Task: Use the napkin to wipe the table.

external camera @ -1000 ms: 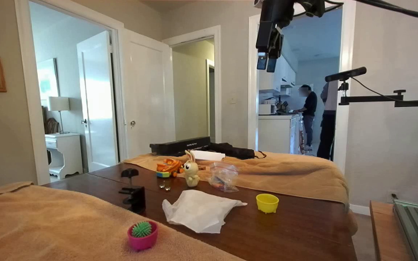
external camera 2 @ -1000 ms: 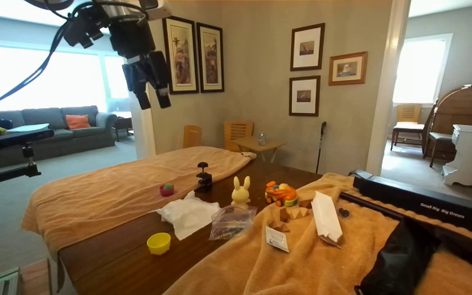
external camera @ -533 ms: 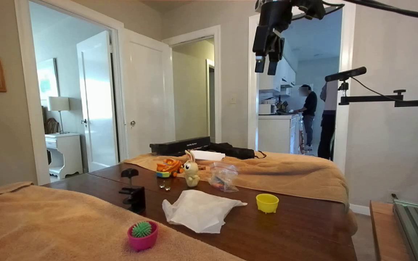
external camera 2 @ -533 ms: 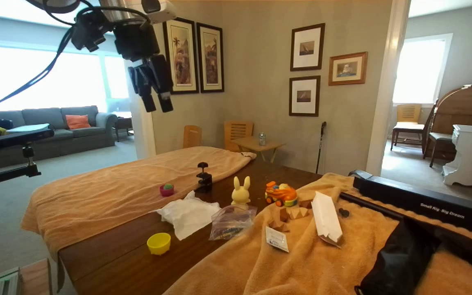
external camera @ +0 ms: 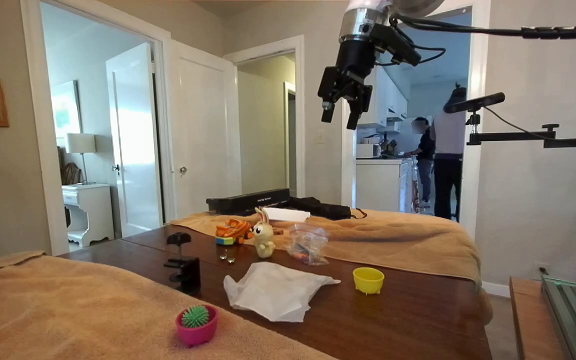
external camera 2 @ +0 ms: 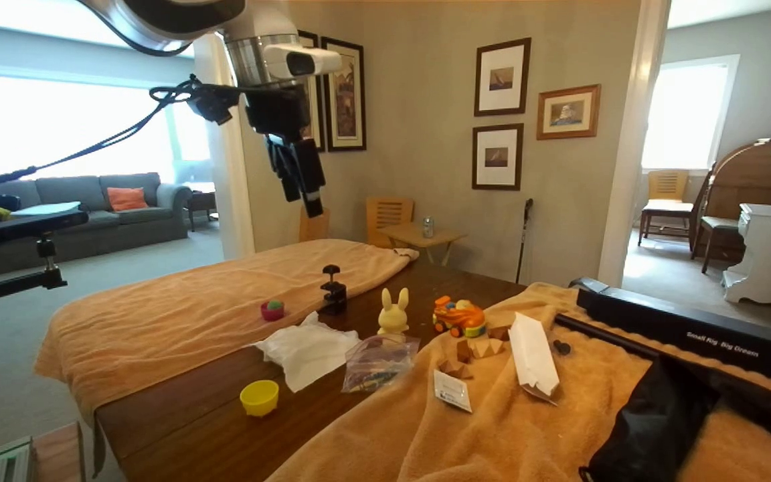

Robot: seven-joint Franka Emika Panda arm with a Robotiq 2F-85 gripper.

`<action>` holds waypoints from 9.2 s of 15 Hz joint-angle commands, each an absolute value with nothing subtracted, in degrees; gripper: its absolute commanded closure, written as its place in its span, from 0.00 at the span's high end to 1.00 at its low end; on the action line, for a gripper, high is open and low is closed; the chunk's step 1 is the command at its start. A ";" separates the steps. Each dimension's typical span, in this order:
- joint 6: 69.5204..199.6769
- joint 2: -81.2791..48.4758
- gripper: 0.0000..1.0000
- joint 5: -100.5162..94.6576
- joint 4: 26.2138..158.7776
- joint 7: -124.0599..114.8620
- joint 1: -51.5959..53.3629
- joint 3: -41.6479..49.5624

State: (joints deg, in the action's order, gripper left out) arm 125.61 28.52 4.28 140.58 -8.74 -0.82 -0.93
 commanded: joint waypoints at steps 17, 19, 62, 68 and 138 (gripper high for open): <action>128.36 18.86 1.00 9.79 138.07 17.74 10.92 -0.74; 128.50 17.73 1.00 11.94 138.17 23.68 12.85 -0.19; 148.25 -10.14 1.00 -4.90 137.52 -4.47 8.09 -6.62; 150.48 -13.32 1.00 -4.39 137.57 -4.41 8.40 -6.76; 150.30 -11.16 0.00 -3.77 140.07 3.64 4.57 -4.79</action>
